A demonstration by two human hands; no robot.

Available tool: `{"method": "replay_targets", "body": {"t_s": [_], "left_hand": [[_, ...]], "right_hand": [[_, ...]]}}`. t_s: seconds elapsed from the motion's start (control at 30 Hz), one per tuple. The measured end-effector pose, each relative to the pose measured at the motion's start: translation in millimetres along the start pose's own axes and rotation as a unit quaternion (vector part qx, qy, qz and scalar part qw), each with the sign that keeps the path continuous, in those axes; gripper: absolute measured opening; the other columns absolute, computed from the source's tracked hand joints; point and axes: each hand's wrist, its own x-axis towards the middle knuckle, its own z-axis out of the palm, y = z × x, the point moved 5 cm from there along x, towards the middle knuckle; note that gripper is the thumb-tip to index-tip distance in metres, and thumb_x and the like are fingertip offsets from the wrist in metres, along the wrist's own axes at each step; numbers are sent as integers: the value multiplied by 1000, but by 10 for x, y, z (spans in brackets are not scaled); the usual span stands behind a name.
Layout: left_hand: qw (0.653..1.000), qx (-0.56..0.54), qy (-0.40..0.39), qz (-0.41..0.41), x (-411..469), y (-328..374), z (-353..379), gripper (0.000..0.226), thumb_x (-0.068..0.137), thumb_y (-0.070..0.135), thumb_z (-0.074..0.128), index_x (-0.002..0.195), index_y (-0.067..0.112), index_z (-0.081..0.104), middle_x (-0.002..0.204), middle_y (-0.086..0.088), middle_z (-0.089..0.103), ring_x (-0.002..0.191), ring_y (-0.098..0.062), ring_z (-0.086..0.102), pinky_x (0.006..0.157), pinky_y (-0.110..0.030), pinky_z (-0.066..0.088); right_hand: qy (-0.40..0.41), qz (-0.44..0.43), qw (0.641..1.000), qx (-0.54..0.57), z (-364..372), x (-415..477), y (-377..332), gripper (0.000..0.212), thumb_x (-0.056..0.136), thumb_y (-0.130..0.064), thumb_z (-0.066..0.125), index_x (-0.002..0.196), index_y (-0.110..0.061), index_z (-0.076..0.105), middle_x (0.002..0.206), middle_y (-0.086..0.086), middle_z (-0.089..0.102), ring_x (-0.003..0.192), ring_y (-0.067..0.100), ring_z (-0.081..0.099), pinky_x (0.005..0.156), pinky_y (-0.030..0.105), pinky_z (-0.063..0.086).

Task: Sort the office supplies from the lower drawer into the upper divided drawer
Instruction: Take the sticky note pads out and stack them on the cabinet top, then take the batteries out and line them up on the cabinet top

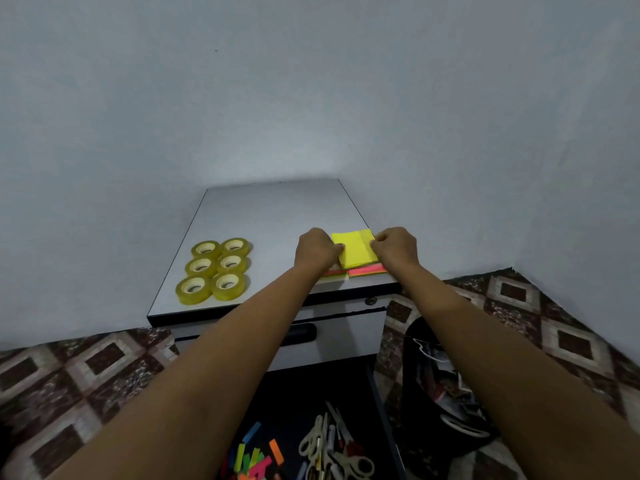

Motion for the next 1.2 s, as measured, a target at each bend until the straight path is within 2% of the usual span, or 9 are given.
{"method": "replay_targets", "body": {"t_s": [0.07,0.17,0.3,0.47,0.67,0.73,0.9,1.03,1.2], "left_hand": [[1000,10,8,8,-17,-19,31,29,85,28,65,68,7,54,64,-5,51,88,-28,60,63,-26,36],[1000,9,20,15,-34,-23,27,24,85,29,64,90,5,62,97,-12,63,99,-27,58,72,-27,39],[999,-2,26,43,-83,-46,-36,26,88,29,62,100,6,65,110,-10,64,106,-22,56,75,-23,36],[994,-49,33,95,-385,-77,-247,21,88,26,60,101,11,69,96,-3,66,92,-15,59,73,-18,37],[991,-75,-14,107,-961,-526,-258,16,90,22,59,98,13,70,83,4,63,75,-7,56,63,-10,41],[992,-77,-42,92,-1151,-810,-120,15,90,17,60,98,10,70,82,4,63,74,-6,56,60,-2,37],[979,-38,-198,8,-1567,-1642,360,20,90,13,61,108,6,66,88,0,62,71,-4,54,60,-3,39],[961,24,-270,-58,-1783,-2259,643,26,89,19,63,113,9,64,106,-4,66,93,-10,60,67,-8,40],[950,46,-287,-114,-1943,-2726,882,27,88,19,63,112,6,64,110,-11,67,100,-21,62,72,-16,40]], "right_hand": [[3,-17,1000,-18,31,-13,30,23,88,-12,58,100,5,68,105,18,68,101,30,60,74,25,42],[3,-44,998,-40,51,-27,60,25,87,-14,59,102,4,67,108,18,67,104,30,59,80,27,43],[9,-74,996,-51,31,-71,55,30,89,-20,57,113,-3,65,116,15,64,110,29,57,87,28,42],[18,-143,985,-98,-17,-331,-18,35,90,-26,58,120,-10,62,120,18,57,112,33,53,95,41,45],[-10,-256,963,-86,174,-1049,-13,30,90,-22,60,115,-8,65,113,15,62,109,30,56,93,38,43],[-62,-246,963,-90,390,-1306,97,31,92,-23,58,119,-8,63,117,14,60,111,30,55,94,41,44],[-233,-193,947,-111,1034,-1868,597,31,93,-25,57,120,-11,62,116,9,59,106,23,58,89,32,45],[-347,-107,922,-131,1471,-2103,1086,26,92,-20,56,114,-10,66,110,10,63,96,21,64,78,26,52],[-393,-29,904,-165,1779,-2214,1508,24,92,-14,50,103,-6,70,102,16,68,95,27,64,82,36,53]]}}
